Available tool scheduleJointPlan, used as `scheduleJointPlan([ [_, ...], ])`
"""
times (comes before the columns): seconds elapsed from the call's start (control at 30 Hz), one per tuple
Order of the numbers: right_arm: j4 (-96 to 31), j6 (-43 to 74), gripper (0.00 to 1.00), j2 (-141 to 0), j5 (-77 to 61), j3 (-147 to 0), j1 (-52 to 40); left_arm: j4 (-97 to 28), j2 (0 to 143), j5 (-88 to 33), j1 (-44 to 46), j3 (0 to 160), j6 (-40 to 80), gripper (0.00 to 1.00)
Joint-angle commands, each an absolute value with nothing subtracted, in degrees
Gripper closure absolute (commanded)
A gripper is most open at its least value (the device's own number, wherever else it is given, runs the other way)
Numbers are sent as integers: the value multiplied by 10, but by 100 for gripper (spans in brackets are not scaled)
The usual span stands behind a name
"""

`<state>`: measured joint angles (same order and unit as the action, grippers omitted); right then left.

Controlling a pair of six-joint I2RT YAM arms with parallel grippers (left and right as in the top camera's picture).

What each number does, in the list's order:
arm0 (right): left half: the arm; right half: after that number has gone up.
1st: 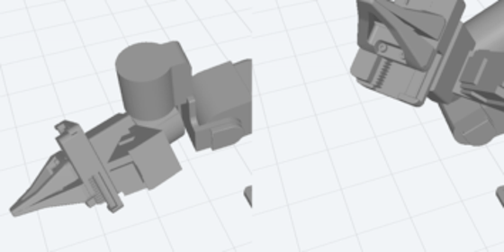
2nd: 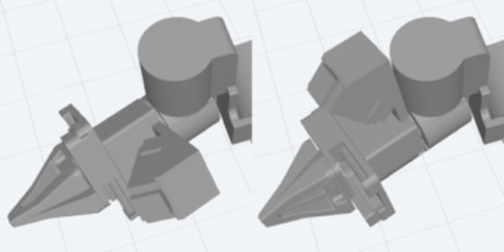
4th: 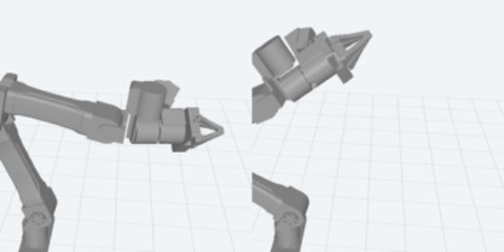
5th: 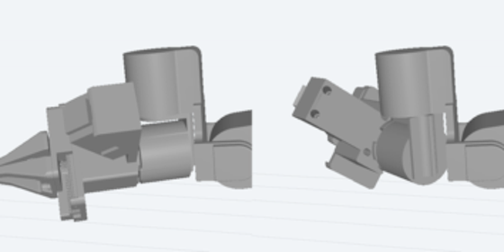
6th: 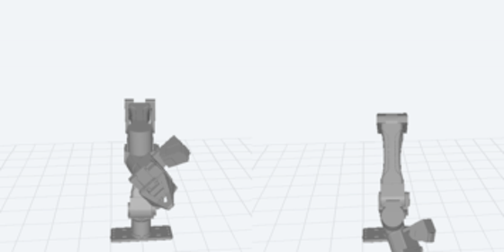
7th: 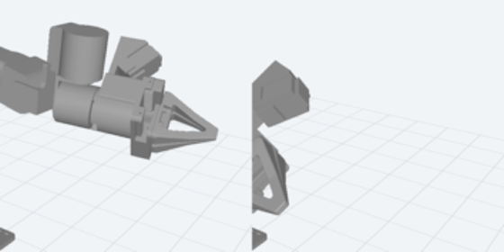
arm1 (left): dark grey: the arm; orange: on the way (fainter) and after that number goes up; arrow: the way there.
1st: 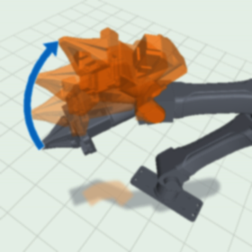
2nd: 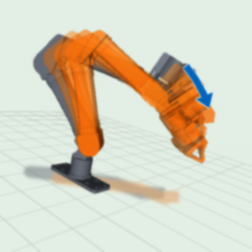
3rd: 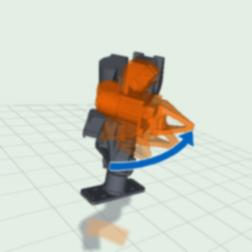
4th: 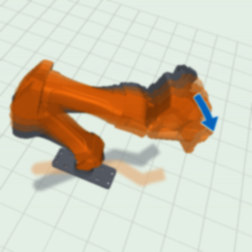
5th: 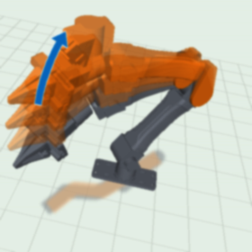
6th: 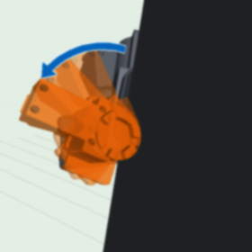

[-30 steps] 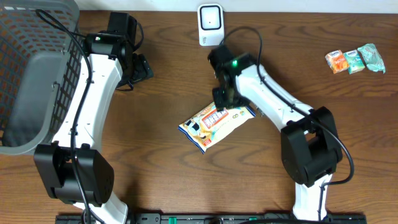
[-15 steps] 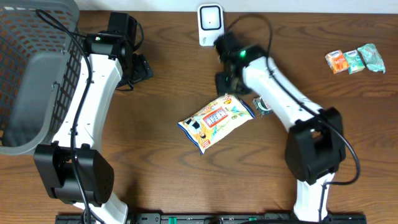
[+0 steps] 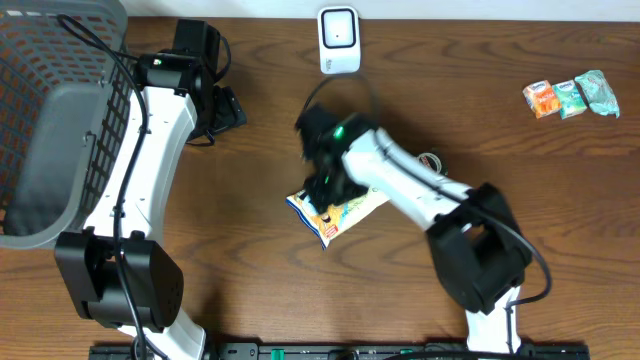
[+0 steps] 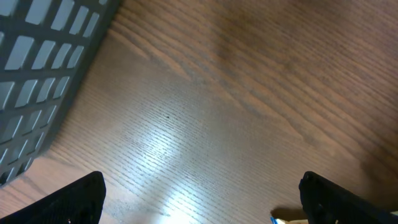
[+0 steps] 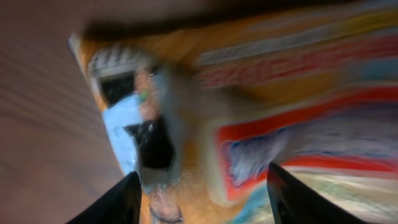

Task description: Scan the item barcode

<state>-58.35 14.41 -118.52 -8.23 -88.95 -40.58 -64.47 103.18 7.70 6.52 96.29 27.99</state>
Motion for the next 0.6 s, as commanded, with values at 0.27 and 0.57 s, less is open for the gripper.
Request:
scheduleJointPlan([
  [0.27, -715, 110, 37, -1184, -34, -1028, -427, -647, 1029, 84, 63, 965, 270, 2],
  [0.57, -760, 120, 32, -1184, 69, -1061, -341, -647, 1029, 84, 63, 965, 270, 2],
])
